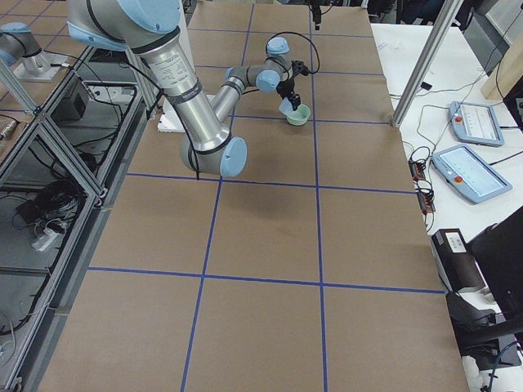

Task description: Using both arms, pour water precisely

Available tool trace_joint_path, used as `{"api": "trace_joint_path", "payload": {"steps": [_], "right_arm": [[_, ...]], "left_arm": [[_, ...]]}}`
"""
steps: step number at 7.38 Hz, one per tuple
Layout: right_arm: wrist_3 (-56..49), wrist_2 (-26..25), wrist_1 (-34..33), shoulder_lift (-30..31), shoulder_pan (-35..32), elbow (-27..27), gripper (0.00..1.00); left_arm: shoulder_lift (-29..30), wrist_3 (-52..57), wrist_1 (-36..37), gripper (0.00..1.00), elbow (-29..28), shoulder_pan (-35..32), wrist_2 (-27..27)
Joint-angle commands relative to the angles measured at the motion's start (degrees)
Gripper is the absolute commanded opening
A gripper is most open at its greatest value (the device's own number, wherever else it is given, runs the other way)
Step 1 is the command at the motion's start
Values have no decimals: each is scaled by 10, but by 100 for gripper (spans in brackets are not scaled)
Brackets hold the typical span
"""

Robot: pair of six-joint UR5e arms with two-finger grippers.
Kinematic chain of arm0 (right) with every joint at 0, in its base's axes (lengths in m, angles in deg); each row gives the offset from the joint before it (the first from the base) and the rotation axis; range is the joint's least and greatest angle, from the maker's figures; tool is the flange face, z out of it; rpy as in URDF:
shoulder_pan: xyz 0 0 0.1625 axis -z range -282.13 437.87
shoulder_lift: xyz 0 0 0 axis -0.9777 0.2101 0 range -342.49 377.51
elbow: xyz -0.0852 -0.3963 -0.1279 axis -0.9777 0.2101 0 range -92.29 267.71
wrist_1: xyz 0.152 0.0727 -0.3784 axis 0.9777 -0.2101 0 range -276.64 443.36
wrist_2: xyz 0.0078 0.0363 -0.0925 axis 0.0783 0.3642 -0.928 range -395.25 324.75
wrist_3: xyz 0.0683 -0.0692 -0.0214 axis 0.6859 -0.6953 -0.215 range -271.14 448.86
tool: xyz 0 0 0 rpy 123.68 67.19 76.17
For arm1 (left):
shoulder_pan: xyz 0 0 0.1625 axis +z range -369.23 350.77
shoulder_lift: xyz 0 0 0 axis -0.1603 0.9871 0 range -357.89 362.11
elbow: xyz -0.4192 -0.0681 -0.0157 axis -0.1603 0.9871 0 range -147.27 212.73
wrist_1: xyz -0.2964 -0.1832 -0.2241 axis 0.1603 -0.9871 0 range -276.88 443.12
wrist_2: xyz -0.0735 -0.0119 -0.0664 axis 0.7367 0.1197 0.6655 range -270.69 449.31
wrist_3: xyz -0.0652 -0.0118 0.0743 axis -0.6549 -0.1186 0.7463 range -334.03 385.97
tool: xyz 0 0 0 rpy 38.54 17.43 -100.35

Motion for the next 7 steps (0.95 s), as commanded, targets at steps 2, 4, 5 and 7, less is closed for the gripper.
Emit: {"api": "trace_joint_path", "payload": {"steps": [2,4,5,7], "right_arm": [[-5,36,-68,-31,-1,26,0],[-43,36,-152,-80,-1,54,0],[-51,37,-174,-82,-3,59,0],[-53,38,-204,-110,-3,90,0]], "left_arm": [[0,3,2,100,-7,-1,0],[0,3,1,100,-7,-1,0],[0,3,1,100,-7,-1,0],[0,3,1,100,-7,-1,0]]}}
